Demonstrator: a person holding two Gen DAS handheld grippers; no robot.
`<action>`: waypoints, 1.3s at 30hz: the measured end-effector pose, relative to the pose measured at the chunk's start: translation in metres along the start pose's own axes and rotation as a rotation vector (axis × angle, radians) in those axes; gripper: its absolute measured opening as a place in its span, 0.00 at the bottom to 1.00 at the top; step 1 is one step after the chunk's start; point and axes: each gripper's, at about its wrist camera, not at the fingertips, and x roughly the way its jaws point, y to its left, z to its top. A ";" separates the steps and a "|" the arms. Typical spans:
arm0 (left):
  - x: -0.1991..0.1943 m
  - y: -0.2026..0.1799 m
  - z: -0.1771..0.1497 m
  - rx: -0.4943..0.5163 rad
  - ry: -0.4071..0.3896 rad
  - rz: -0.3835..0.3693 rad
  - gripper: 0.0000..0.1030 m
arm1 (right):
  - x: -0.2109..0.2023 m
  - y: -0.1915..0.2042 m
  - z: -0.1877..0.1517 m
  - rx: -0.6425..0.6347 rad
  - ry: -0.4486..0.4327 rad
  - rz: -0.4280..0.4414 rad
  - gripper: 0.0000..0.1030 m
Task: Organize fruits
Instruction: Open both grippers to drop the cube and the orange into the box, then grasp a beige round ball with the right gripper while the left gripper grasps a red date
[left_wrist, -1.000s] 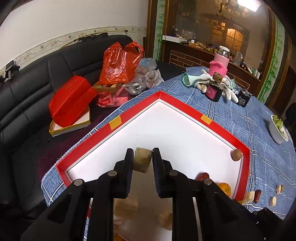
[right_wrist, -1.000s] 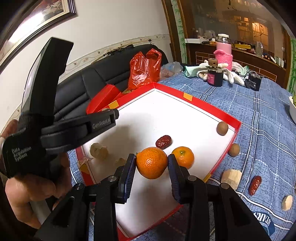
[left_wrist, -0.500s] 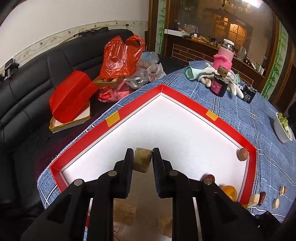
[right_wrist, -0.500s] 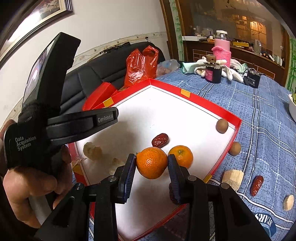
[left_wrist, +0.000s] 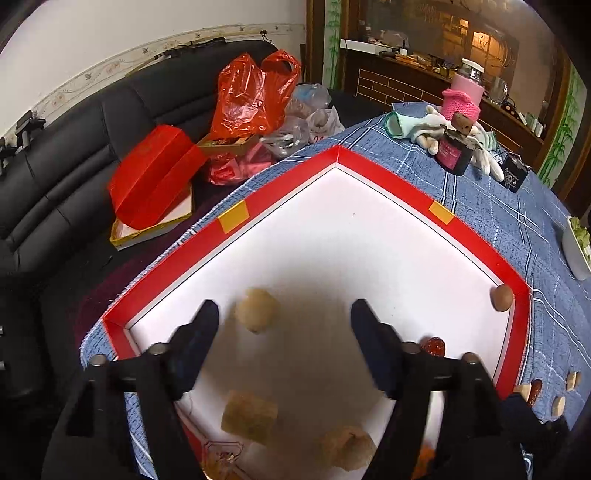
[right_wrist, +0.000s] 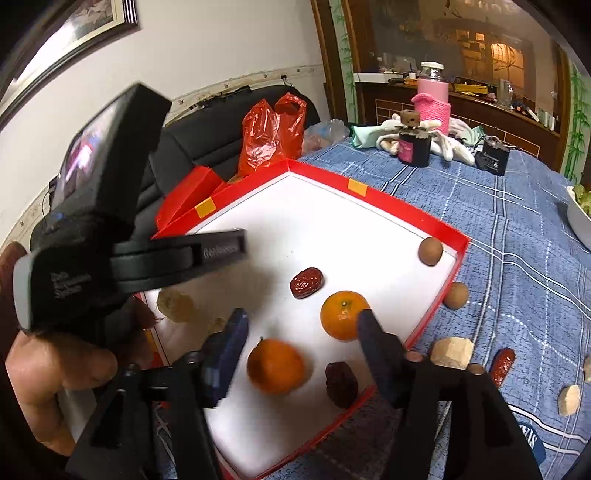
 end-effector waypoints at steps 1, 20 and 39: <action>-0.002 0.001 -0.001 0.001 -0.004 -0.001 0.73 | -0.004 -0.001 0.001 0.003 -0.007 0.002 0.65; -0.103 -0.031 -0.055 0.070 -0.226 -0.242 0.73 | -0.147 -0.156 -0.082 0.263 -0.112 -0.258 0.72; -0.112 -0.088 -0.106 0.274 -0.157 -0.324 0.73 | -0.064 -0.199 -0.071 0.290 0.080 -0.304 0.48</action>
